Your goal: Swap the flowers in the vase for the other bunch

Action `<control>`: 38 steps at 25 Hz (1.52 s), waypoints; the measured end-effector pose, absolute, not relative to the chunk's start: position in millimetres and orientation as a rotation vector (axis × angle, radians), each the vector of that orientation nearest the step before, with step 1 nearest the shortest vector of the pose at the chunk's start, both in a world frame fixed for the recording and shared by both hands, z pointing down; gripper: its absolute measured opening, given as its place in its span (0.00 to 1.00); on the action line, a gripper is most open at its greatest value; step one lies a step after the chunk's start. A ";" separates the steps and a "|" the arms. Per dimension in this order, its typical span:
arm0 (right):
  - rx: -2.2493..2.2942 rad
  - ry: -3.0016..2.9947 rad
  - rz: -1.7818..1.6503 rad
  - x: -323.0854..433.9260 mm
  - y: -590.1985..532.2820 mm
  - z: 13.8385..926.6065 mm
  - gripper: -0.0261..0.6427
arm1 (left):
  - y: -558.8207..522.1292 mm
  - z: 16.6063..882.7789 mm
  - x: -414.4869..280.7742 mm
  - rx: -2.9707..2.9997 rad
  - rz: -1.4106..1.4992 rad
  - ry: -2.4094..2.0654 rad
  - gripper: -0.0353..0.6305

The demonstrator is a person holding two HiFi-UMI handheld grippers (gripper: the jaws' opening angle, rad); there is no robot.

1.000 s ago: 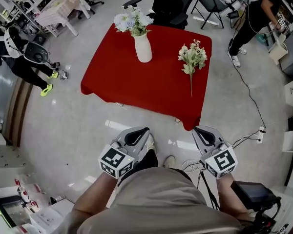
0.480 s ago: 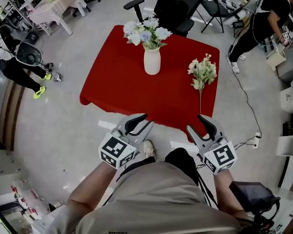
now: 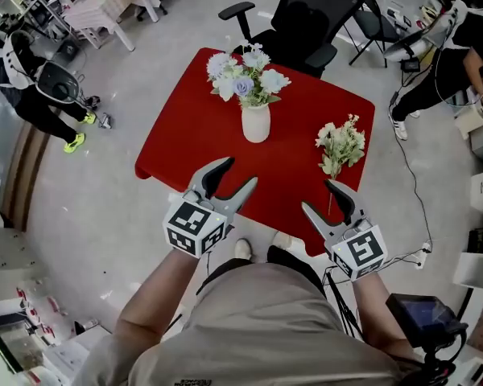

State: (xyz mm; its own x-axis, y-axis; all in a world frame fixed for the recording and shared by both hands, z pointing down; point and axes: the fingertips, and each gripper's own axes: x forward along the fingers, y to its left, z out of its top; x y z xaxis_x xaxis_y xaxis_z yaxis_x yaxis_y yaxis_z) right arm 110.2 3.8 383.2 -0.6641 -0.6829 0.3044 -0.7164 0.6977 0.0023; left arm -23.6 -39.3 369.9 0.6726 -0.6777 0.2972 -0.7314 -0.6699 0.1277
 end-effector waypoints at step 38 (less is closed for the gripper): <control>1.094 -2.591 0.209 90.2 -95.0 421.5 0.45 | -243.5 387.7 -26.2 2.460 0.249 -1.429 0.77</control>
State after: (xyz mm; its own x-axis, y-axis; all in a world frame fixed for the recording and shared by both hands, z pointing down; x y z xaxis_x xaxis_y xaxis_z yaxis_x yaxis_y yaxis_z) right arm 90.2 -95.0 421.5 -0.6554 -0.6713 0.3461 -0.7181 0.6958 -0.0103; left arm -26.2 -243.5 387.7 0.4942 -0.8202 0.2881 -0.8693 -0.4685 0.1574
